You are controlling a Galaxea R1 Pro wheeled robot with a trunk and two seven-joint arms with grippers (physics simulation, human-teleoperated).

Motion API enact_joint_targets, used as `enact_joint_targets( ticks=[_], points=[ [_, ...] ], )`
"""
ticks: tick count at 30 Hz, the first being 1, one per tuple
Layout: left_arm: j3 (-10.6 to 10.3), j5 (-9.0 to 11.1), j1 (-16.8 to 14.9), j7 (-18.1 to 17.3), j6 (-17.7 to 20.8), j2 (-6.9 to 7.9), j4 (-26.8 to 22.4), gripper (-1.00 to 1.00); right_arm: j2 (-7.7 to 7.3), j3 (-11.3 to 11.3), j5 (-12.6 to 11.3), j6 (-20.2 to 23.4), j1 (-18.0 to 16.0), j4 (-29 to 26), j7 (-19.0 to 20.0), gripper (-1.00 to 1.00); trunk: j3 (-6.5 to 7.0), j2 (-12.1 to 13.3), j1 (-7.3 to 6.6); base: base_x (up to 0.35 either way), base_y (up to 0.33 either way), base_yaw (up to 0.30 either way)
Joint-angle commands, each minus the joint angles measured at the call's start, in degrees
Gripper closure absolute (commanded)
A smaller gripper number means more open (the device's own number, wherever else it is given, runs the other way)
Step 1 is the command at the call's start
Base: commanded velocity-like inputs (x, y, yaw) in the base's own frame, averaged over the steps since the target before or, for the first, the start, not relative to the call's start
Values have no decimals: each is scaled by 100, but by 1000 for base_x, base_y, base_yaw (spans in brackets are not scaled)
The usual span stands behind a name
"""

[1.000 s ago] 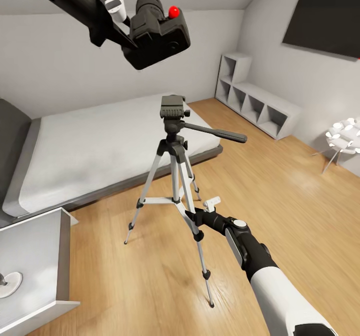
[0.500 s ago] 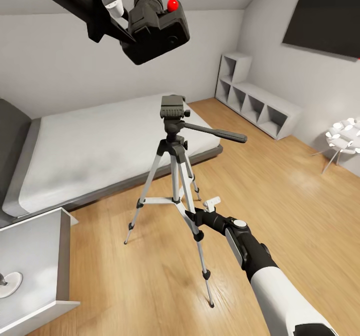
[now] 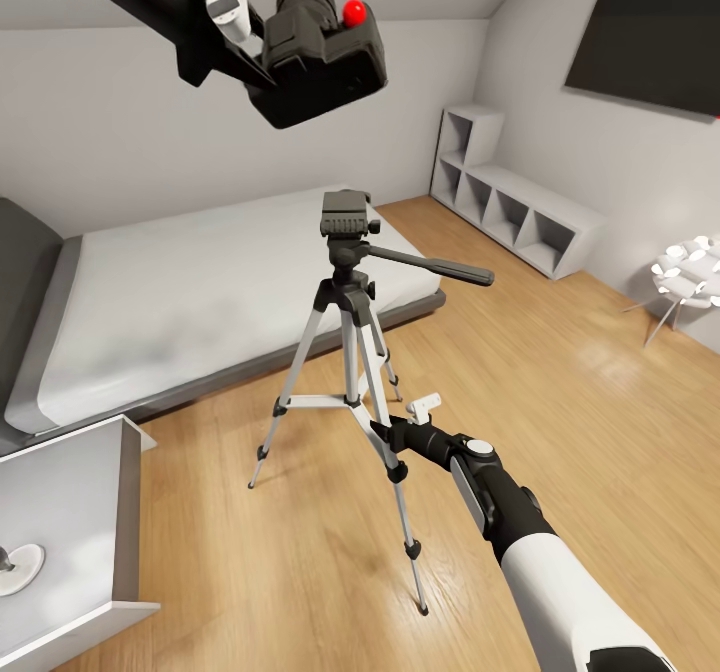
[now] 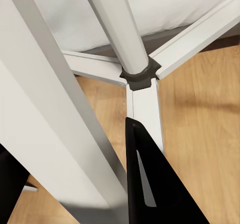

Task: Attach the digital camera to the camera tripod in the bedroom.

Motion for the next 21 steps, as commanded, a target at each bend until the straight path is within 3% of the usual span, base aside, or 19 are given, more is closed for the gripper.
enact_joint_targets(
  ticks=[1,11,12,17,21],
  points=[
    [-15,-32,-9,-40,38,8,-36,100,5,-8,71,36,-2,-4,30,100,-10,-9,4,0,0,0],
    [-212,-33,-9,-281,38,41,-174,100,5,-9,87,24,-2,-4,30,100,-10,-9,4,0,0,0],
    [-317,-32,-9,-290,40,42,-175,100,5,-9,277,23,-2,-4,30,100,-10,-9,4,0,0,0],
    [-649,-24,-9,-317,47,42,-150,100,5,-9,276,19,-2,-4,30,100,-10,-9,4,0,0,0],
    [-742,-22,-9,-318,53,34,-135,100,5,-9,275,18,-2,-4,30,100,-10,-9,4,0,0,0]
  ],
)
